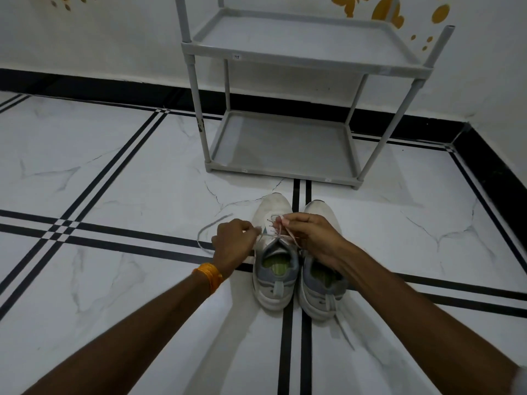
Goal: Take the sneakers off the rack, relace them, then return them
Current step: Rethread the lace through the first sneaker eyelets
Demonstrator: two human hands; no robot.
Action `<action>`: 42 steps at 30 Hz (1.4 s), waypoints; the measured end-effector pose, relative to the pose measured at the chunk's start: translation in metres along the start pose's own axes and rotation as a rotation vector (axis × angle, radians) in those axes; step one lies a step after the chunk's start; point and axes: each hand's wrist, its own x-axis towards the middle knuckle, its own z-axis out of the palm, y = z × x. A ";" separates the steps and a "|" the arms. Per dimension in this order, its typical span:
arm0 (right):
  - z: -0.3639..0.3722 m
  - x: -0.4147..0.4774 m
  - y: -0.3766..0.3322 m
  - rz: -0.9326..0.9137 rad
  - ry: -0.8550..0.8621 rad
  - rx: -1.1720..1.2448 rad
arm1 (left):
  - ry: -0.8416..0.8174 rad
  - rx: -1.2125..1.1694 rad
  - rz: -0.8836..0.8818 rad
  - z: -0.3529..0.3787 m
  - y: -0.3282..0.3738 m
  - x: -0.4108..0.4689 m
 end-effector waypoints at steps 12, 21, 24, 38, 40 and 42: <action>0.012 0.004 0.001 -0.133 0.163 -0.054 | -0.202 -0.741 0.031 0.001 0.025 0.001; 0.018 0.006 0.003 -0.163 0.149 -0.180 | -0.020 -0.560 0.161 0.011 0.029 0.004; 0.015 0.003 0.002 -0.072 0.024 -0.118 | 0.004 -0.518 0.215 0.012 0.029 0.003; 0.007 0.010 -0.003 -0.151 -0.045 -0.438 | 0.018 -0.120 0.475 0.009 0.032 0.012; 0.006 0.012 0.000 -0.157 -0.024 -0.427 | 0.040 -0.065 0.518 0.012 0.030 0.010; 0.006 0.010 0.001 -0.174 -0.017 -0.426 | 0.075 -0.064 0.482 0.013 0.031 0.009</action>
